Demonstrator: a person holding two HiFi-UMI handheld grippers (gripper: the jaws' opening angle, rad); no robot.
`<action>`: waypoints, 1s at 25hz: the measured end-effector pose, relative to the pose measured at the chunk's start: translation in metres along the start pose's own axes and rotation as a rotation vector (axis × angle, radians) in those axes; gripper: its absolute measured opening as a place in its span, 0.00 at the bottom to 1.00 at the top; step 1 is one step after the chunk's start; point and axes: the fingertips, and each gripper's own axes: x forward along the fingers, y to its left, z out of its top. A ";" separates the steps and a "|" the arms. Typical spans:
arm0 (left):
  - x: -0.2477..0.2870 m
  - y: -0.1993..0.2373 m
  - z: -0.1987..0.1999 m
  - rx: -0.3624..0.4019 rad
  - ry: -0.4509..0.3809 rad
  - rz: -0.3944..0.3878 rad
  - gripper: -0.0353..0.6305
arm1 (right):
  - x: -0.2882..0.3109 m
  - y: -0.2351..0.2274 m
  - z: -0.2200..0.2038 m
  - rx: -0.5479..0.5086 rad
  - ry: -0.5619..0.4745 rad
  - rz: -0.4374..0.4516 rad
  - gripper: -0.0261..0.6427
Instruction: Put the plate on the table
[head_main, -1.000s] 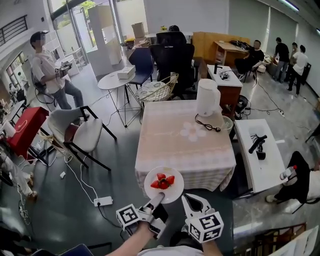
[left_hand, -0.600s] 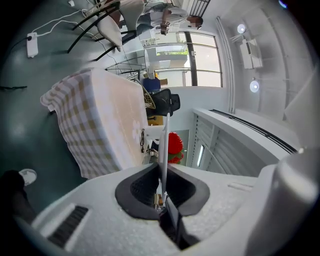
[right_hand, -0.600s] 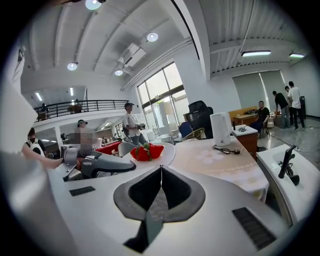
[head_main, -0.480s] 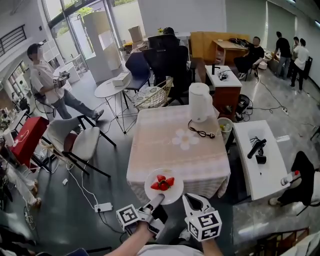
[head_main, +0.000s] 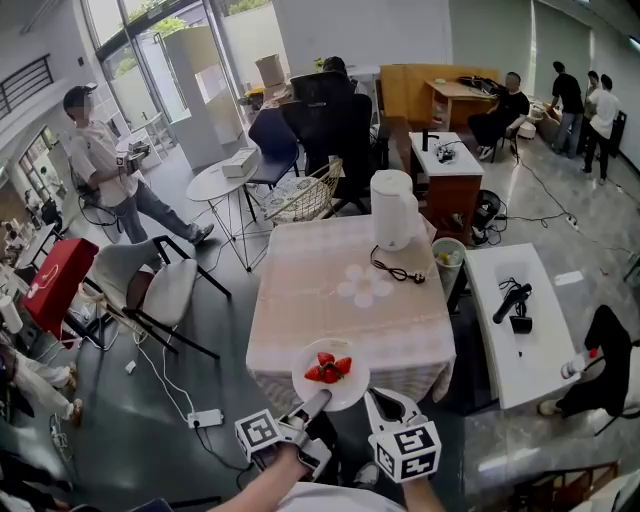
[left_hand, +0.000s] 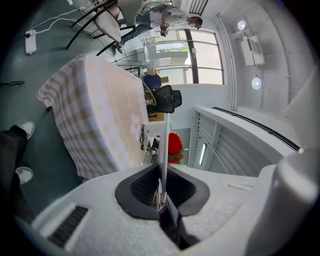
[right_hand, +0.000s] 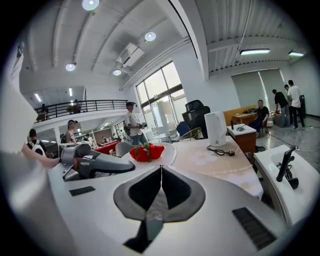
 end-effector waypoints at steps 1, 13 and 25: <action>0.002 0.000 0.001 -0.001 0.001 0.002 0.09 | 0.002 0.000 0.001 -0.001 -0.001 0.001 0.05; 0.052 0.025 0.048 -0.044 0.049 0.015 0.09 | 0.067 -0.017 0.012 -0.025 0.043 -0.021 0.05; 0.106 0.049 0.118 -0.052 0.118 0.039 0.09 | 0.158 -0.042 0.032 -0.014 0.124 -0.048 0.05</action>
